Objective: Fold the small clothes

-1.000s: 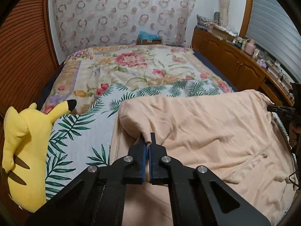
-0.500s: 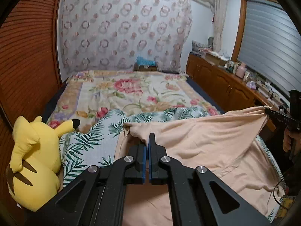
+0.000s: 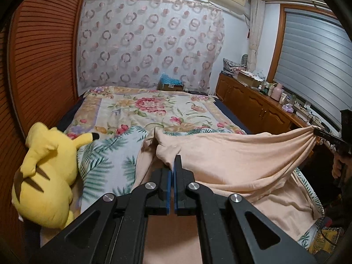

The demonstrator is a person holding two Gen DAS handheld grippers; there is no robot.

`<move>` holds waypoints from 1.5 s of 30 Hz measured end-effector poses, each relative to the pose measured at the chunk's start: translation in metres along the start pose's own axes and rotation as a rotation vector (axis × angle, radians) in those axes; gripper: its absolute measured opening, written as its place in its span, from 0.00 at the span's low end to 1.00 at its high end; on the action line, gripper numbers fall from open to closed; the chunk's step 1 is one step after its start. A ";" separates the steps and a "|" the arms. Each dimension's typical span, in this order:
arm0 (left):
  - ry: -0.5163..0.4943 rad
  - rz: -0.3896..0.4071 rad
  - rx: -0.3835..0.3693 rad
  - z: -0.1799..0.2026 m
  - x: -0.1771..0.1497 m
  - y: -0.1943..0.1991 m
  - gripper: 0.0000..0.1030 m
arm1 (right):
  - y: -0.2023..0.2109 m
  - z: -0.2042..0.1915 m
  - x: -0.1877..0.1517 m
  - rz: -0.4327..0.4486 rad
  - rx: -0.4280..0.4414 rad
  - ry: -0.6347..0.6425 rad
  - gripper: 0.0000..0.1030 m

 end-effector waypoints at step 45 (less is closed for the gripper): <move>0.060 -0.149 0.115 -0.030 -0.125 0.054 0.73 | 0.095 -0.029 -0.085 -0.182 -0.194 0.061 0.60</move>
Point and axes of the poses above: each gripper's, at about its wrist camera, not at the fingertips, and y roughly against the way its jaws point, z to its right, x to its top, the point moved 6 cm from there along -y, roughly the way its jaws point, and after that the axes turned 2 degrees about z, right-handed, at the moved point
